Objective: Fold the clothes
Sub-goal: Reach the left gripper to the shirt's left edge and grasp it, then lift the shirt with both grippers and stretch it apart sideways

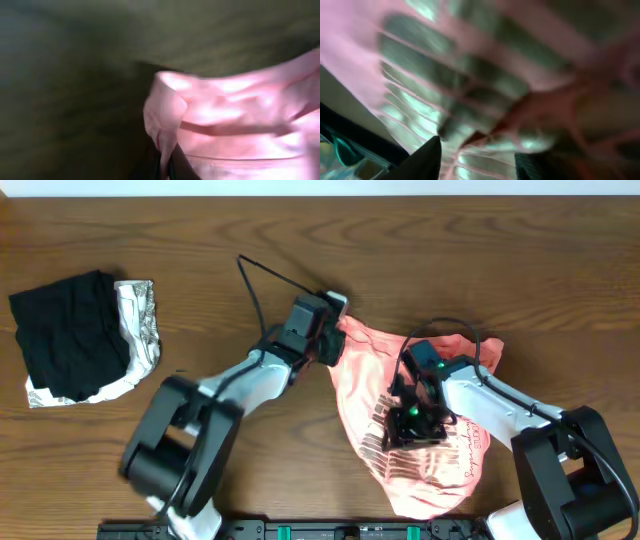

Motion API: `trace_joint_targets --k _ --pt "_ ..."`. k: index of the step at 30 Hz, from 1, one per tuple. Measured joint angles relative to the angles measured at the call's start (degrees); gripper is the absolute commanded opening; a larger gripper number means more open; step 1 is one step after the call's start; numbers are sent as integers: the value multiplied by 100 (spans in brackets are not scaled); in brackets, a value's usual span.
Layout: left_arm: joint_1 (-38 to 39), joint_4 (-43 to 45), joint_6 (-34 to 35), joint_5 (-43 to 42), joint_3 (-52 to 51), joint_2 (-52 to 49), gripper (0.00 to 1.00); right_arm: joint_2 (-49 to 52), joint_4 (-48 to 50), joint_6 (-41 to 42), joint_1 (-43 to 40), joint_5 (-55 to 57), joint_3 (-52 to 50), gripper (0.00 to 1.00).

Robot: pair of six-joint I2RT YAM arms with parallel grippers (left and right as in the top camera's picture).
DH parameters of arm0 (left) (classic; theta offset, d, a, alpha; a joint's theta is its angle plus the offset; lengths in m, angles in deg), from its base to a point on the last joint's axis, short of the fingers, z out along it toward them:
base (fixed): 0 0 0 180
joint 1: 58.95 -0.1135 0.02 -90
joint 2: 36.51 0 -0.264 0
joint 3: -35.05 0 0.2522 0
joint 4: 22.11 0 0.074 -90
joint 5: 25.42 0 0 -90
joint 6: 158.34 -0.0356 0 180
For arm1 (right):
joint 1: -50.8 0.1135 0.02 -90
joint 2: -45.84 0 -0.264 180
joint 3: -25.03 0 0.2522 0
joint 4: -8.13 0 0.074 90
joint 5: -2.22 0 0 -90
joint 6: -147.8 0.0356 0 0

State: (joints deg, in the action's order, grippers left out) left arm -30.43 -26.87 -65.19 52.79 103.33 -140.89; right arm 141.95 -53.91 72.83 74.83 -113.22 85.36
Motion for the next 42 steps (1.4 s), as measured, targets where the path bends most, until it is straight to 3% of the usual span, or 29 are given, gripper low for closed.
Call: trace_joint_targets --k 6,7,8,9,15,22,32,42 --pt "7 -177 -7 111 0 1637 5 -52 -212 -55 -39 699 866 55" --pt "7 -208 -4 127 2 1895 6 -114 -302 -76 -63 859 1130 68" --pt "4 -271 -9 133 2 2168 6 -210 -352 -107 -107 1001 1399 95" --pt "4 -332 -20 146 4 2411 6 -334 -385 -127 -149 1134 1655 99" --pt "7 -962 -55 376 9 3397 7 -1106 -356 -321 -564 1565 2645 99" --pt "7 -1670 -227 671 9 3987 6 -1176 -313 -990 -1182 1779 2761 99" --pt "4 -2531 -415 1427 9 4188 6 273 26 -1615 -1755 1891 2756 99" --pt "7 -2562 -498 1941 9 4188 6 1473 820 -1705 -1858 1915 2754 99"
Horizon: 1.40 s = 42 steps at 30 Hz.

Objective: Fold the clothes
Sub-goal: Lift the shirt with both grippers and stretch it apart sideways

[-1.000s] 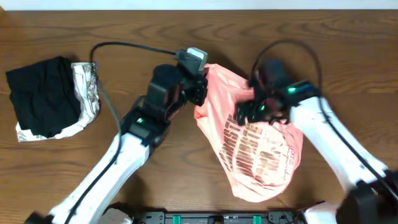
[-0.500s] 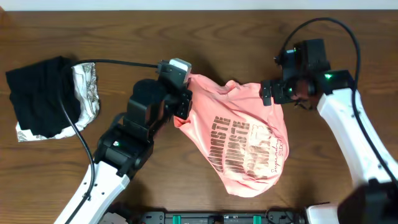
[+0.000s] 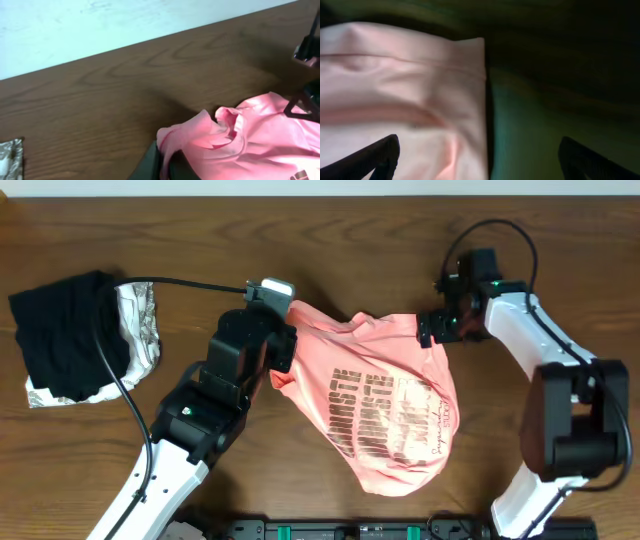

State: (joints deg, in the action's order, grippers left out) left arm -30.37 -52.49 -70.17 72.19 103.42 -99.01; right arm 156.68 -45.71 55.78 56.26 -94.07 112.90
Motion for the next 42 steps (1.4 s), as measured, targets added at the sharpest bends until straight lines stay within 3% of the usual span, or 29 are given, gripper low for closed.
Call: trace_joint_targets --k 4,7,8,10,11,12,18,25,35,42 --pt "0 0 -2 33 0 0 6 330 160 -22 0 -103 0 93" --pt "0 0 -15 33 0 -2 6 367 245 -63 0 -258 11 77" --pt "0 2 -15 35 0 -7 6 369 256 -68 0 -376 13 66" --pt "0 2 -15 35 0 -20 6 396 271 -68 2 -590 15 22" --pt "0 2 -15 35 0 -26 6 409 282 -72 2 -669 15 8" --pt "-2 4 -15 37 0 -37 6 444 284 -72 2 -826 15 1" --pt "-2 72 -15 57 0 -63 6 516 173 -55 0 -1126 15 1" --pt "-2 304 -17 251 0 -63 6 140 -1003 13 -306 -409 339 1" --pt "-2 352 -17 494 0 269 6 -3257 -1561 308 -951 188 1615 1" --pt "0 199 -7 632 0 1384 6 -4546 -2227 444 -951 564 1613 1"
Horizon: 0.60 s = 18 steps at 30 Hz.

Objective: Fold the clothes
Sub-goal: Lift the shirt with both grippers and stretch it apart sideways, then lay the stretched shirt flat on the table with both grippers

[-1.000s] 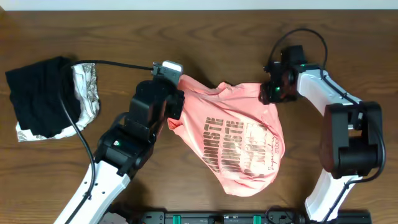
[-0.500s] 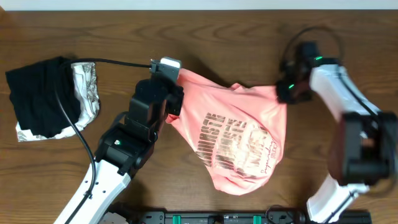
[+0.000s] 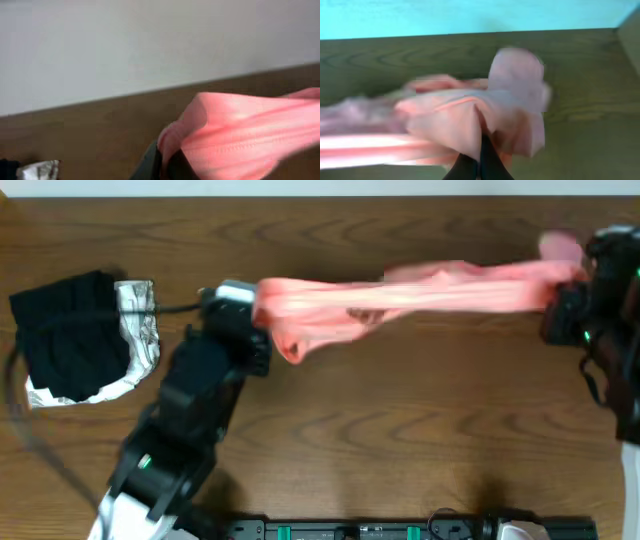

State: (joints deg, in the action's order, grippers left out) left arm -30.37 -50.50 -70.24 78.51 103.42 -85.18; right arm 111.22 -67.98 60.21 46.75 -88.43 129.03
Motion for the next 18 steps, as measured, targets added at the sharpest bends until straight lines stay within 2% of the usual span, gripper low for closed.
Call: trace_joint_targets --k 9,18 --pt "4 -457 125 -20 0 1043 6 -772 -656 90 0 415 -42 1" --pt "4 -949 208 -68 0 1266 6 -1128 -881 256 0 715 -42 1"
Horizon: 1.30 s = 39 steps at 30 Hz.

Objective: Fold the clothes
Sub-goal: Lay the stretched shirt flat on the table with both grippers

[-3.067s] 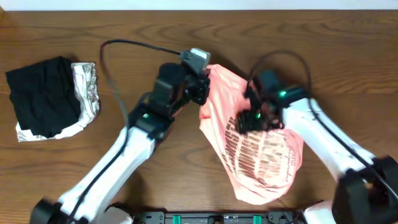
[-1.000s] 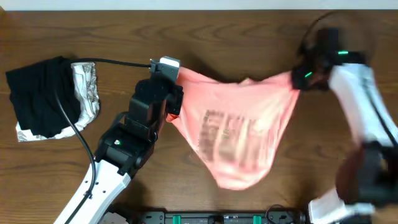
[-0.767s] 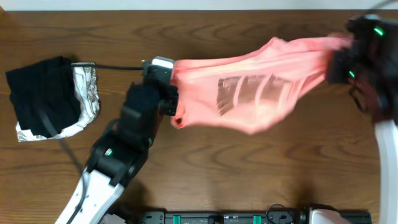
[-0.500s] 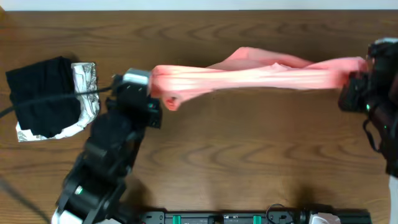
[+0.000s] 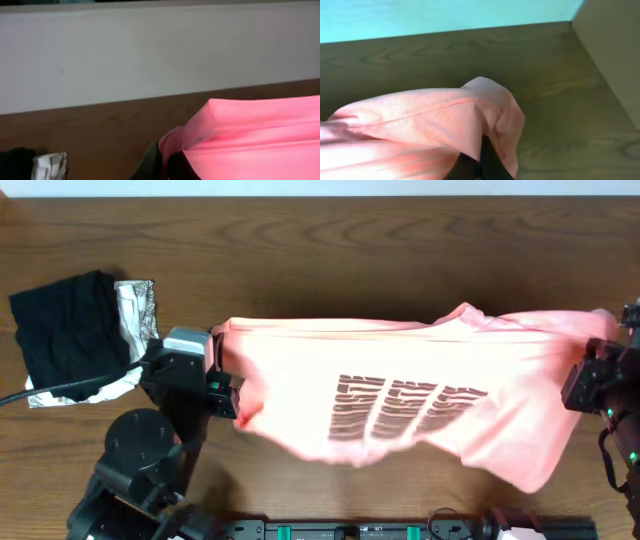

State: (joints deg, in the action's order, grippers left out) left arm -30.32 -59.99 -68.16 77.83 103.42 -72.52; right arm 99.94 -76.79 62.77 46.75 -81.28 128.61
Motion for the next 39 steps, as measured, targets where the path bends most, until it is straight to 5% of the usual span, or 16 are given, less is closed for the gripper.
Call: trace_joint_targets --k 19,26,27,28,29,30,32,34,39 --pt "11 -105 0 -109 0 -81 6 136 -81 361 15 623 0 1" --pt "7 503 -79 -70 4 -962 6 1239 590 356 15 640 2 2" --pt "-4 787 -164 -50 13 -1274 6 1558 890 356 15 649 0 14" --pt "-39 1141 -254 -39 22 -1648 16 1864 1235 356 15 660 0 36" --pt "-92 1537 -380 -24 46 -2061 36 2240 1659 328 15 669 15 74" --pt "-160 1950 -479 9 70 -2446 56 2671 2135 240 15 664 20 94" --pt "-439 2717 -557 61 129 -3515 87 3534 2730 72 13 551 59 99" --pt "-741 2865 -527 87 238 -4391 100 4286 2682 -13 13 426 118 99" --pt "-1377 1956 -232 44 492 -5558 98 5331 2092 -57 13 328 177 99"
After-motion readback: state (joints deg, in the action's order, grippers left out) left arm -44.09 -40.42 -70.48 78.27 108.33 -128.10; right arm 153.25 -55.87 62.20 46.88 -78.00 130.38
